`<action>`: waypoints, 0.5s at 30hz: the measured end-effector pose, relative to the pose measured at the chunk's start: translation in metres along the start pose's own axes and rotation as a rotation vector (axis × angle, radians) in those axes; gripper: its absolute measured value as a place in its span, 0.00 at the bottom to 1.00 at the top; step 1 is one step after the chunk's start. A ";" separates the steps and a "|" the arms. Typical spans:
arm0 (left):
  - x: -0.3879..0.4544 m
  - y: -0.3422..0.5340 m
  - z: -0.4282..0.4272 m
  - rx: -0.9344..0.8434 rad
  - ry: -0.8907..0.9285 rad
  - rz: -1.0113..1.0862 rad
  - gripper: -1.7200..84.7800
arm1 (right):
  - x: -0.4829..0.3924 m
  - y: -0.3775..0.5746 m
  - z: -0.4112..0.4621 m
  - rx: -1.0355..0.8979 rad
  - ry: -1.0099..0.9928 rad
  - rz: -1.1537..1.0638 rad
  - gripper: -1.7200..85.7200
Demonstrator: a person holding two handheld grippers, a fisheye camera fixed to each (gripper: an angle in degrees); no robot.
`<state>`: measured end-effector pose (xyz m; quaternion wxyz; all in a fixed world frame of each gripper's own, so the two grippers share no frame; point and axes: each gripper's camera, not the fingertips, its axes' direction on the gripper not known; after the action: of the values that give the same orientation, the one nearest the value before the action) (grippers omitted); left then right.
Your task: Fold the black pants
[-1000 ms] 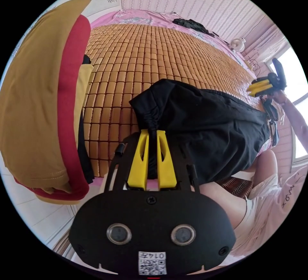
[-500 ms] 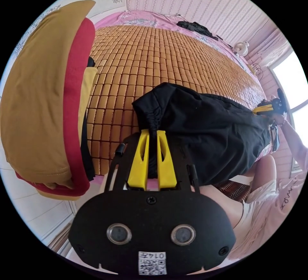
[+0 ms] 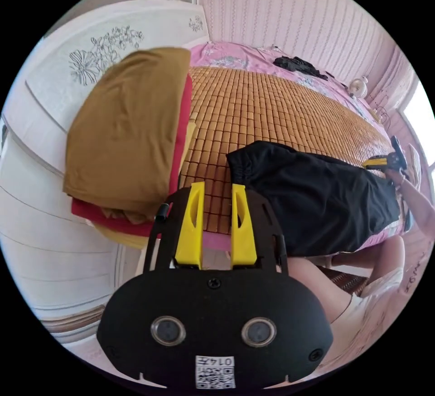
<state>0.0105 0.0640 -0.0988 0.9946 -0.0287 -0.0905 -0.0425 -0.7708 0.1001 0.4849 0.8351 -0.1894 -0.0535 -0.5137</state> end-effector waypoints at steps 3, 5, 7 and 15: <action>0.087 -0.009 -0.032 0.024 0.034 0.238 0.05 | -0.009 0.002 -0.019 0.029 -0.084 -0.043 0.01; 0.158 -0.017 -0.026 -0.004 0.147 0.390 0.02 | -0.028 -0.010 -0.008 -0.080 -0.114 -0.117 0.01; 0.235 -0.025 -0.013 -0.013 0.304 0.506 0.01 | -0.043 -0.022 0.008 -0.169 -0.034 -0.178 0.01; 0.515 -0.070 0.030 -0.227 0.527 0.875 0.01 | -0.046 -0.072 0.040 -0.407 -0.011 -0.180 0.02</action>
<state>0.5032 -0.0441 0.0280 0.8989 -0.1599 0.1884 0.3617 -0.8511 0.1244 0.5272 0.7299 -0.3516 0.0300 -0.5854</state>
